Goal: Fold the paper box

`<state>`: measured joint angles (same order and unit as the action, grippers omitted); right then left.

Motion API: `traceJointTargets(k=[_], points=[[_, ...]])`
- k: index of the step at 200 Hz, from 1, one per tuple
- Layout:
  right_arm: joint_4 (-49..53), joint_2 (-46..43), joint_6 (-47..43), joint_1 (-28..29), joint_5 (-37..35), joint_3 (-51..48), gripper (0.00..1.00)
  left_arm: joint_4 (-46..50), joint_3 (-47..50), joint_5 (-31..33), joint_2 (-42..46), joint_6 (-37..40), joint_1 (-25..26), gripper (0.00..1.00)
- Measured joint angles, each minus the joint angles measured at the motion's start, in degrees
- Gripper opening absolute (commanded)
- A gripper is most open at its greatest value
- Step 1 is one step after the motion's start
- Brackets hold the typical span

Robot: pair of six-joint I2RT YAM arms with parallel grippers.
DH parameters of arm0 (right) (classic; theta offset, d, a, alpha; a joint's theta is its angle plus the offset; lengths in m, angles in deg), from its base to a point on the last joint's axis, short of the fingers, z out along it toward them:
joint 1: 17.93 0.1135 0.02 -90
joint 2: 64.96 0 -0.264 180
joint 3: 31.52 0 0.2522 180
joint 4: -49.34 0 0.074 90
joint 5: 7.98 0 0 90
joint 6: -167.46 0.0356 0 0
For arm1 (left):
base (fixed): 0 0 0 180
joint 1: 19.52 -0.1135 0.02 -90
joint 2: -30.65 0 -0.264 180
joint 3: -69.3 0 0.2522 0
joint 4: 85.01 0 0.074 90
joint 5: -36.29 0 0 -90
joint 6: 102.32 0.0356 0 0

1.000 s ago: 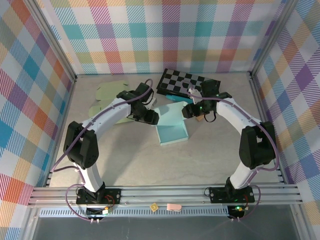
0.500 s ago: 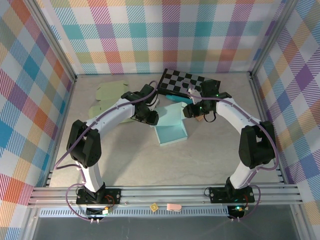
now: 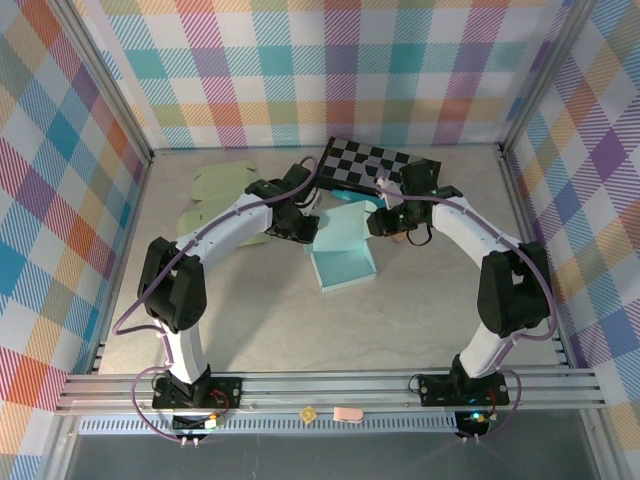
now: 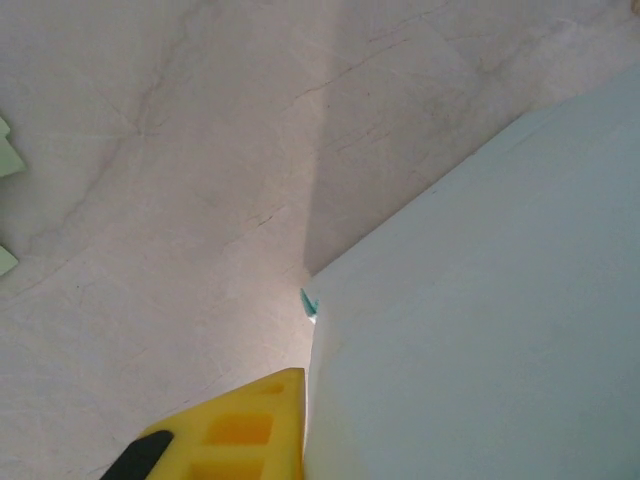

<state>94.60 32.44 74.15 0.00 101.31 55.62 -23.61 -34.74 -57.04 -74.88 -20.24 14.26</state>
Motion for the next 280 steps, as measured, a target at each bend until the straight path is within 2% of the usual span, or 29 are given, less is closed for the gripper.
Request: traceJointTargets(k=[26,36,102,160,223,280], points=[[-3.15,-2.86,0.7,-0.28,-1.86,-4.28,0.48,0.26,-1.14,0.5,-0.79,0.81,0.02,0.0],[-3.43,-4.5,0.85,-0.46,-2.29,-5.46,0.51,0.28,-1.6,0.76,-1.16,1.46,0.02,0.0],[-5.51,-5.95,-4.92,-2.97,2.03,-5.18,0.58,2.36,-4.13,1.27,-1.66,15.96,-0.74,0.0],[-5.33,-3.67,-8.02,-2.97,6.01,-2.97,0.58,3.41,-5.88,1.27,-2.23,24.9,-3.63,0.0],[-5.42,-1.73,-7.93,-1.79,7.23,-2.99,0.57,2.95,-6.49,0.83,-3.52,25.42,-4.09,0.0],[-5.55,-0.87,-6.54,0.09,7.08,-3.15,0.39,2.8,-6.47,0.83,-3.54,22.6,-4.09,0.0]])
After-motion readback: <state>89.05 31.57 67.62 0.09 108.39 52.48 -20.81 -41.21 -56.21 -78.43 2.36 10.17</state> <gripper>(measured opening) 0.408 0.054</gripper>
